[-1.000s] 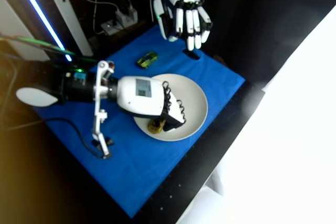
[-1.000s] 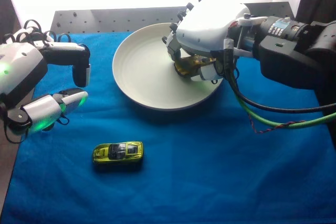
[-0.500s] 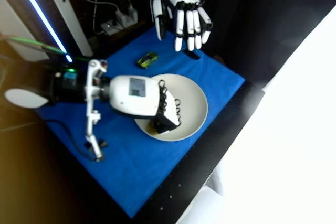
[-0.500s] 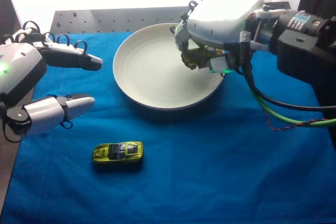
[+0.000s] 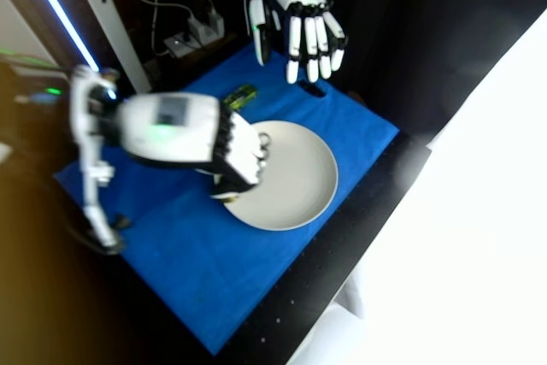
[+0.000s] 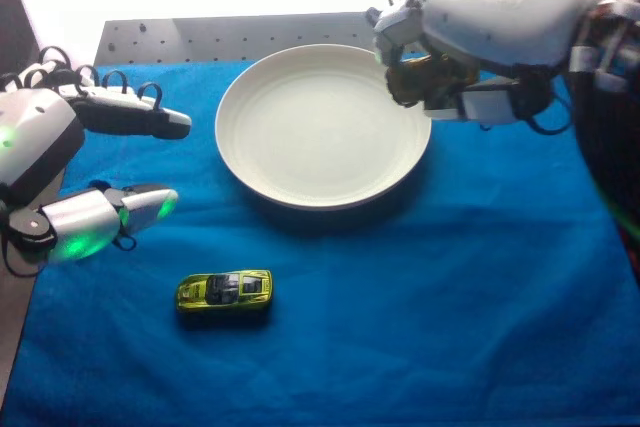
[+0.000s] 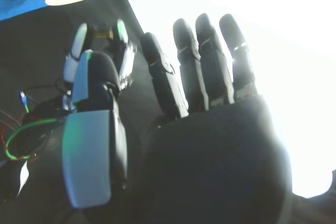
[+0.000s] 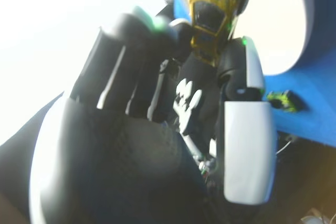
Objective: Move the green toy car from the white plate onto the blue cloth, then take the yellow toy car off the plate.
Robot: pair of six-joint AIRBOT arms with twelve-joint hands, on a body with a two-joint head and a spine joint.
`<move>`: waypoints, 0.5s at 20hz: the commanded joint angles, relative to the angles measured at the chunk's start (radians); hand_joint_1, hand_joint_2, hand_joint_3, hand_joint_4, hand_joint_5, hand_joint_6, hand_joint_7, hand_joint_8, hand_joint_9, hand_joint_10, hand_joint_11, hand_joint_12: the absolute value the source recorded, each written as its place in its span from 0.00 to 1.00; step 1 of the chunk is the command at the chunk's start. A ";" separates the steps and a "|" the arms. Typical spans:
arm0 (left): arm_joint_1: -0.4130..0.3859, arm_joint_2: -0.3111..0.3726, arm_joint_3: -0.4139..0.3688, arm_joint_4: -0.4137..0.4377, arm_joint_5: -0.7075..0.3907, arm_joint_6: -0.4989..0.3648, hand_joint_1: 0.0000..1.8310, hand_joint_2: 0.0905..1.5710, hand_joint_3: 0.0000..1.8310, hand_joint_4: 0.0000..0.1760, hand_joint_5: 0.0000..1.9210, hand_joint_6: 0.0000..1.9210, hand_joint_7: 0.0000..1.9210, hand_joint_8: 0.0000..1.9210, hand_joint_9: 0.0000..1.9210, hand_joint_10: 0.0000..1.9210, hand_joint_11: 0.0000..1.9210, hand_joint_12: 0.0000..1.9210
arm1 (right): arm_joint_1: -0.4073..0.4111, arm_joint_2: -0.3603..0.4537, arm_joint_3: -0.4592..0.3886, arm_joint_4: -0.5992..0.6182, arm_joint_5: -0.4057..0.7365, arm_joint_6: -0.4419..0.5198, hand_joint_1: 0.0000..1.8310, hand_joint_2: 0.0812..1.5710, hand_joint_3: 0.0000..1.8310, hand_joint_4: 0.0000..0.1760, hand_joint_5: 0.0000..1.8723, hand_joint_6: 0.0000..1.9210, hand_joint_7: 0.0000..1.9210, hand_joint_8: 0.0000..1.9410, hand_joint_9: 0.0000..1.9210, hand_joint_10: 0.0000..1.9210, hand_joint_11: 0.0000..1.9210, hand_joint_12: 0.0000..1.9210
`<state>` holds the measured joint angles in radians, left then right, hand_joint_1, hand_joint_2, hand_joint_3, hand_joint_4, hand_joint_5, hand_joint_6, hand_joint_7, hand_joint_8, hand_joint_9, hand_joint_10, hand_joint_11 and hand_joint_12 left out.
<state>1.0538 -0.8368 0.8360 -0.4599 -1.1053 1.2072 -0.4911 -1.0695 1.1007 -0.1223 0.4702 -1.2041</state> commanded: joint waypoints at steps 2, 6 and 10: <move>0.010 0.011 -0.008 0.013 -0.140 -0.006 0.46 0.76 0.01 0.94 0.38 0.57 0.31 0.00 0.26 0.00 0.00 0.57 | -0.018 0.031 -0.056 -0.030 0.172 -0.002 0.63 0.73 0.00 0.00 0.47 0.60 0.57 0.81 0.61 0.93 0.62 1.00; 0.030 0.017 -0.019 0.000 -0.158 -0.006 0.45 0.81 0.00 1.00 0.33 0.77 0.31 0.00 0.25 0.00 0.00 0.56 | -0.108 0.108 -0.152 -0.046 0.232 -0.002 0.69 0.68 0.00 0.00 0.51 0.51 0.58 0.47 0.56 0.63 0.50 0.85; 0.046 0.022 -0.027 -0.009 -0.173 -0.006 0.41 0.74 0.00 0.65 0.37 0.07 0.31 0.00 0.25 0.00 0.00 0.50 | -0.217 0.169 -0.239 -0.047 0.263 -0.002 0.70 0.68 0.00 0.00 0.58 0.34 0.56 0.58 0.58 0.76 0.56 0.92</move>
<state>1.1053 -0.8188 0.8097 -0.4923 -1.1549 1.2053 -0.7357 -0.8921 0.8589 -0.1680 0.6041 -1.2022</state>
